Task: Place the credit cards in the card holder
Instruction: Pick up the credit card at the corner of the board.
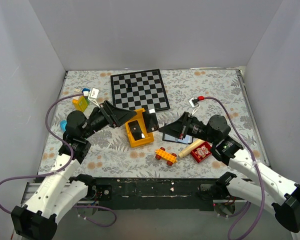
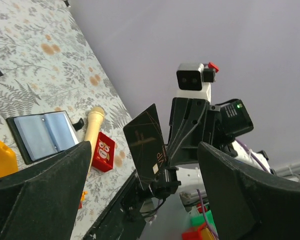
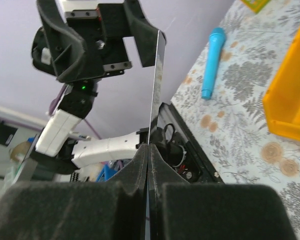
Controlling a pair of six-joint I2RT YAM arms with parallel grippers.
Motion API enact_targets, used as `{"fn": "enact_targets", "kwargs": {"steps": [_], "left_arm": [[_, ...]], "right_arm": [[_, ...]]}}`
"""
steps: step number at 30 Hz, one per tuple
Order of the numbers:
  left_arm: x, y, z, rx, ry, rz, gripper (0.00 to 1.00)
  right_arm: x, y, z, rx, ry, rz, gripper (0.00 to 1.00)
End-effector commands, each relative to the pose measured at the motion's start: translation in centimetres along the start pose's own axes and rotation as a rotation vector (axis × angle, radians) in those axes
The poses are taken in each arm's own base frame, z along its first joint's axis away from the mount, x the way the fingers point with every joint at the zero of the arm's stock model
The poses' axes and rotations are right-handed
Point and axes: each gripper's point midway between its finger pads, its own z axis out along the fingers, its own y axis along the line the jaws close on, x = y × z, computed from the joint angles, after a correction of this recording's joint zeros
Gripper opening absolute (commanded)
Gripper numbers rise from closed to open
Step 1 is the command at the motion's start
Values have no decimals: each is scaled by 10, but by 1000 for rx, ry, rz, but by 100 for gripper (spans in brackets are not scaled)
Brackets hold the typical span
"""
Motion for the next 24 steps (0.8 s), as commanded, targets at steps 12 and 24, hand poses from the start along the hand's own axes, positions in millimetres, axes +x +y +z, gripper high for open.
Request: {"fn": "enact_targets", "kwargs": {"steps": [12, 24], "left_arm": [[23, -17, -4, 161, 100, 13, 78], [45, -38, 16, 225, 154, -9, 56]], "right_arm": [[-6, 59, -7, -238, 35, -60, 1], [-4, 54, -6, -222, 33, -51, 1]]}}
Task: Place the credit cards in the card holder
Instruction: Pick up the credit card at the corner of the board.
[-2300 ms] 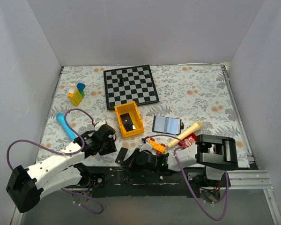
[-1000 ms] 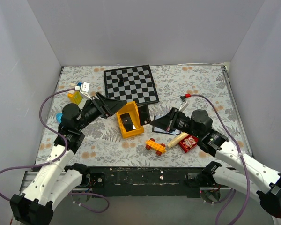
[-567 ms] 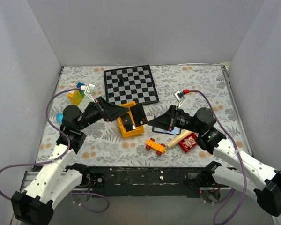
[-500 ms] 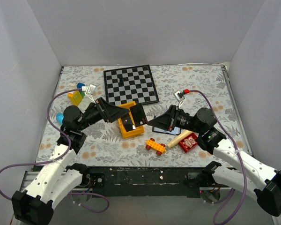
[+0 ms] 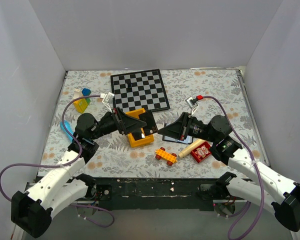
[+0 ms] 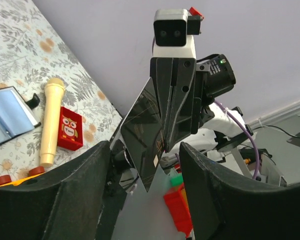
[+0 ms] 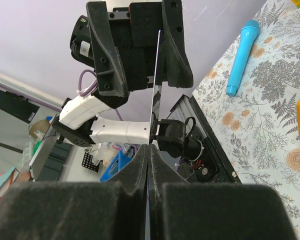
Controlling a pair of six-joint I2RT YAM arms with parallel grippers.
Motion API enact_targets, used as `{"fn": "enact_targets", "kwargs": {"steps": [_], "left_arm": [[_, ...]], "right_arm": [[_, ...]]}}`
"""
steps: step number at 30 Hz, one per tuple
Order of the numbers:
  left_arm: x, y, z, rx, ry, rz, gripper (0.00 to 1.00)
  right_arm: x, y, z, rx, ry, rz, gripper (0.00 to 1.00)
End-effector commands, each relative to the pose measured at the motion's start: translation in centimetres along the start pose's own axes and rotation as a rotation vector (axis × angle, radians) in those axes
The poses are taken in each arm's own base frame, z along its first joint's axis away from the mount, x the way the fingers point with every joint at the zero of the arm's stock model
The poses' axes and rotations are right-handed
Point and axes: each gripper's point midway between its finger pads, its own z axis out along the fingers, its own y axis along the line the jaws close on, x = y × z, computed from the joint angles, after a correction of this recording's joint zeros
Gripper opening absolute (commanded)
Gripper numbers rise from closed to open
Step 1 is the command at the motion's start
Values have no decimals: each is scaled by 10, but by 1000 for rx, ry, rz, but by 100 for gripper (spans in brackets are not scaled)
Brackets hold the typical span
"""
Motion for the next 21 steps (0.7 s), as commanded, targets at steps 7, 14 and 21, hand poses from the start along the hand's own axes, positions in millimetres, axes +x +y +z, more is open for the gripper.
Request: {"fn": "enact_targets", "kwargs": {"steps": [7, 14, 21], "left_arm": [[-4, -19, 15, 57, -18, 29, 23], [-3, -21, 13, 55, -16, 42, 0], [11, -19, 15, 80, 62, 44, 0]], "right_arm": [[-10, 19, -3, -54, -38, -40, 1], [-9, 11, -7, 13, -26, -103, 31], [-14, 10, -20, 122, 7, -250, 59]]}}
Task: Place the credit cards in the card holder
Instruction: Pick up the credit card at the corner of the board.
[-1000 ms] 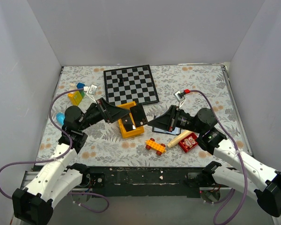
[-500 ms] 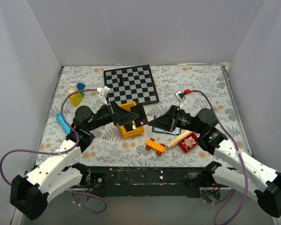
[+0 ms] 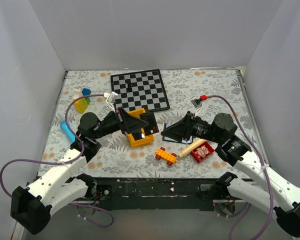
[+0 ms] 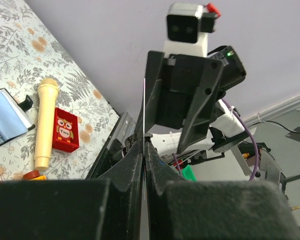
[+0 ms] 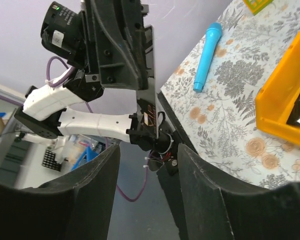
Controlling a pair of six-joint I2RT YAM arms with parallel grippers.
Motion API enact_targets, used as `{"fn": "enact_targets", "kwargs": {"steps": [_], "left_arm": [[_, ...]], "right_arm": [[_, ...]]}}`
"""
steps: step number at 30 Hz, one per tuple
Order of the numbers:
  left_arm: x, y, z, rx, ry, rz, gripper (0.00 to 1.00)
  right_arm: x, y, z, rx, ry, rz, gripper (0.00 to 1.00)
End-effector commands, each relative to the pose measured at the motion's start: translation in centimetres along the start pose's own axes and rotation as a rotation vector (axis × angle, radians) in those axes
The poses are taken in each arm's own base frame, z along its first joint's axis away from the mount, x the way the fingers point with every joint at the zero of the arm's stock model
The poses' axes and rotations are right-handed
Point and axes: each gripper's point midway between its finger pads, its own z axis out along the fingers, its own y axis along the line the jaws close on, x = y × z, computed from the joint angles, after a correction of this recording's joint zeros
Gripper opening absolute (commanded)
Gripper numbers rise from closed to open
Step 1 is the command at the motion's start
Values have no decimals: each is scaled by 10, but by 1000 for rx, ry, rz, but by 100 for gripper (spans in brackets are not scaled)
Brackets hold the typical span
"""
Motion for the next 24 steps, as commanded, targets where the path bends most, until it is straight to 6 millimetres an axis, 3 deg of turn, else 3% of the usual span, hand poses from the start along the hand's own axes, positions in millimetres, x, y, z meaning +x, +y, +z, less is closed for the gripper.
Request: {"fn": "enact_targets", "kwargs": {"steps": [1, 7, 11, 24], "left_arm": [[5, -12, 4, 57, 55, 37, 0], [23, -25, 17, 131, 154, 44, 0], [24, -35, 19, 160, 161, 56, 0], [34, -35, 25, 181, 210, 46, 0]], "right_arm": [[-17, 20, -10, -5, -9, -142, 59], [-16, 19, -6, -24, 6, -131, 58], [-14, 15, -4, -9, 13, -121, 56], [-11, 14, -2, -36, 16, -107, 42]]}}
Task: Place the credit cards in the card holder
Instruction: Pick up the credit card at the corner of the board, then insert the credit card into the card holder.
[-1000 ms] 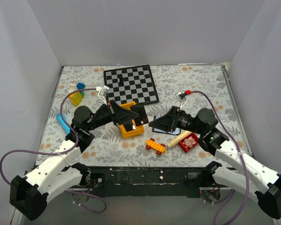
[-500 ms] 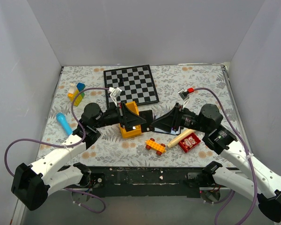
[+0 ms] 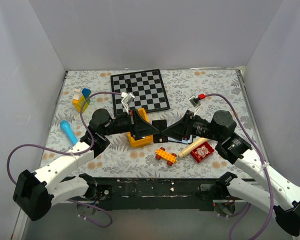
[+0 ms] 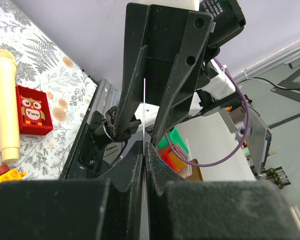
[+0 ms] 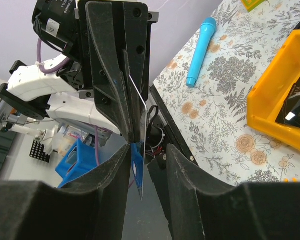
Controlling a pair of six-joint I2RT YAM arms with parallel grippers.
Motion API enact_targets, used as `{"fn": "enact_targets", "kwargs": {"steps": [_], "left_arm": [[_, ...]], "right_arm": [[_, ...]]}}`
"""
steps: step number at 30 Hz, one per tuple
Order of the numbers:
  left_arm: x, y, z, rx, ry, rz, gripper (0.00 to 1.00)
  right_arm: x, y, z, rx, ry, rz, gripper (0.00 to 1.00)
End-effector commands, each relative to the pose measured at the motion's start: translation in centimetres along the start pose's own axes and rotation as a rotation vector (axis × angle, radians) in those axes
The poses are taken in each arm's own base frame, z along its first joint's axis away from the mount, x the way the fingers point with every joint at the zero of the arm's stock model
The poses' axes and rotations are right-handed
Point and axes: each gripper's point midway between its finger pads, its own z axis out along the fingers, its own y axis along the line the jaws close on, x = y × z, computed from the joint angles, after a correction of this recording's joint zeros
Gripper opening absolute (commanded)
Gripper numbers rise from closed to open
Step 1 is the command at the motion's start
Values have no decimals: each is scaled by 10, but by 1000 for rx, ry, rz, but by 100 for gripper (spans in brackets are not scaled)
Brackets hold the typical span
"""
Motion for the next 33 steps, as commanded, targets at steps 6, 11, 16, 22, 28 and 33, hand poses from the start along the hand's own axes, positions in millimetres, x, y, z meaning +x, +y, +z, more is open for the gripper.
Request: {"fn": "enact_targets", "kwargs": {"steps": [6, 11, 16, 22, 28, 33], "left_arm": [[-3, -16, 4, 46, 17, 48, 0], [1, -7, 6, 22, 26, 32, 11], [-2, 28, 4, -115, -13, 7, 33], [-11, 120, -4, -450, -84, 30, 49], [9, 183, 23, -582, 64, 20, 40], [18, 223, 33, -728, 149, 26, 39]], "right_arm": [[-8, 12, 0, -52, -25, -32, 38], [-8, 5, 0, -17, -30, -29, 13], [-12, -53, -26, 353, -94, 4, 1], [2, -146, -90, 860, -166, 66, 1], [34, -205, -106, 995, -108, 167, 1], [36, -225, -91, 850, -62, 248, 1]]}}
